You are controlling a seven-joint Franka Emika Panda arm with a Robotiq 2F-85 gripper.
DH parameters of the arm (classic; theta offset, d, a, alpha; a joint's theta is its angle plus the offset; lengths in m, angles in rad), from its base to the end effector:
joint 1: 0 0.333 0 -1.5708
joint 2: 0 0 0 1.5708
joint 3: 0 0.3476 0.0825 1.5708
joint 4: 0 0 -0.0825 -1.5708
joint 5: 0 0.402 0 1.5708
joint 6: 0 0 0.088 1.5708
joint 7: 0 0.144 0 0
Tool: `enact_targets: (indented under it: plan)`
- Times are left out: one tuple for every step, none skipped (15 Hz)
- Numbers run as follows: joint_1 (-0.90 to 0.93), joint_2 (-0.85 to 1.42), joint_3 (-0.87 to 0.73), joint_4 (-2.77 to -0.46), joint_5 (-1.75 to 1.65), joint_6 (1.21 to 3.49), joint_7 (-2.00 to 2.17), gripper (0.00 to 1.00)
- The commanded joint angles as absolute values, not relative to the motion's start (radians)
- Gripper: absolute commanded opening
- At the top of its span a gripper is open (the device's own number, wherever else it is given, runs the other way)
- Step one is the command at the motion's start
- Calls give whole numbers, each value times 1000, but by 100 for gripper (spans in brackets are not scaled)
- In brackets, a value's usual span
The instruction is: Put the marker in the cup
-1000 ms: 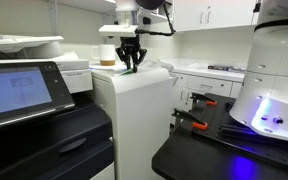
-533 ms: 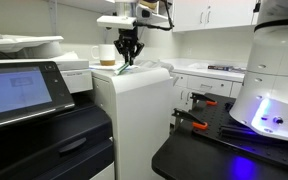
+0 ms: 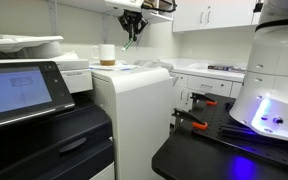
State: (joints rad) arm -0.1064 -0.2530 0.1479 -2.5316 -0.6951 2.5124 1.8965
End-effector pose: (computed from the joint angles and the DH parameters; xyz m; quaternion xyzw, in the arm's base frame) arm 0.4730 0.0102 0.3732 0.7581 -0.5941 0.2631 0.0555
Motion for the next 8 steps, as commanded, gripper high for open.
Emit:
enact_targets:
  plan:
    - [-154,-201,185,-2427,-883,2389,1996,5]
    - [-146,-181,181,-2397,-927,2356,2017,5]
    - [-135,-156,186,-2356,-985,2295,2065,5]
    - [-119,-127,189,-2319,-1040,2230,2110,5]
    - [-96,-92,192,-2280,-1083,2163,2157,5]
    - [-69,-58,193,-2243,-1112,2088,2191,5]
    - [-41,-21,195,-2205,-1155,2023,2241,5]
    - [-12,16,194,-2167,-1189,1962,2290,5]
